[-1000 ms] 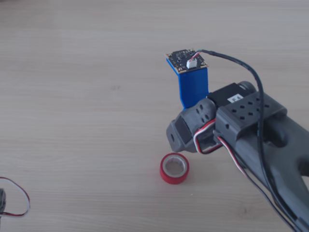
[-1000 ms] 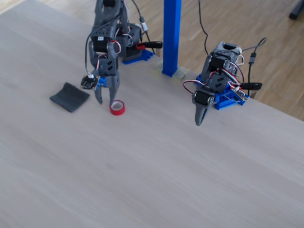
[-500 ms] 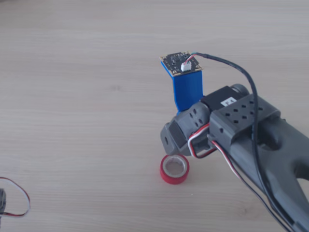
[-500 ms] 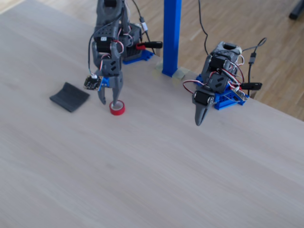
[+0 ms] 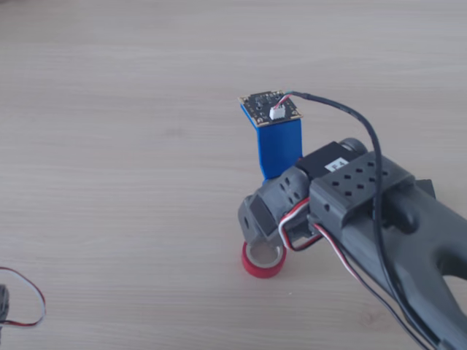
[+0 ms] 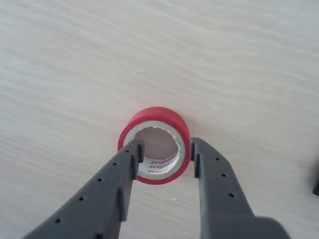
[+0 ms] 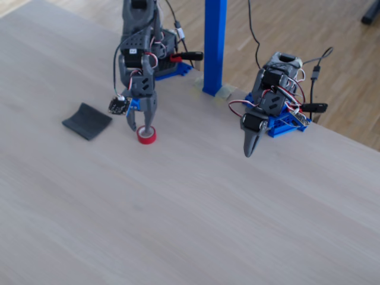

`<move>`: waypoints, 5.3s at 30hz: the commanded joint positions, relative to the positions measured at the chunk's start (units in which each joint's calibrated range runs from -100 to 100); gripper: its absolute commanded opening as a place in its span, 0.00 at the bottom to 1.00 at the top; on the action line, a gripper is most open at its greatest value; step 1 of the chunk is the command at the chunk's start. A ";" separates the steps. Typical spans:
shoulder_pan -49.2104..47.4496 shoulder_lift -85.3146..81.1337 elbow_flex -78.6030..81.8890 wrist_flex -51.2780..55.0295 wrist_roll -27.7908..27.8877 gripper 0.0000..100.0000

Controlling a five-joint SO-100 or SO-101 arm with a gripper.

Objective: Grab the red tape and move it to the grey mat

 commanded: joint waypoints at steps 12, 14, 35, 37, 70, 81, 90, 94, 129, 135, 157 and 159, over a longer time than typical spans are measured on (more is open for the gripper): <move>1.50 0.27 3.29 -0.45 -0.90 0.15; 1.68 1.43 2.93 -0.45 -0.90 0.15; 3.13 7.74 -2.04 -2.40 -0.48 0.12; 3.04 7.49 -1.77 -2.40 -0.48 0.06; 17.55 -30.95 16.94 -1.81 -0.32 0.02; 28.92 -33.94 19.92 -2.06 2.34 0.02; 35.86 -33.19 19.74 -2.48 6.00 0.02; 37.66 -29.54 19.02 -4.69 7.36 0.02; 37.66 -2.39 18.93 -26.23 7.72 0.04; 36.94 -2.89 19.47 -26.15 7.67 0.14; 32.07 -28.79 30.50 -25.64 6.42 0.13; 31.17 -32.86 32.85 -25.72 6.16 0.13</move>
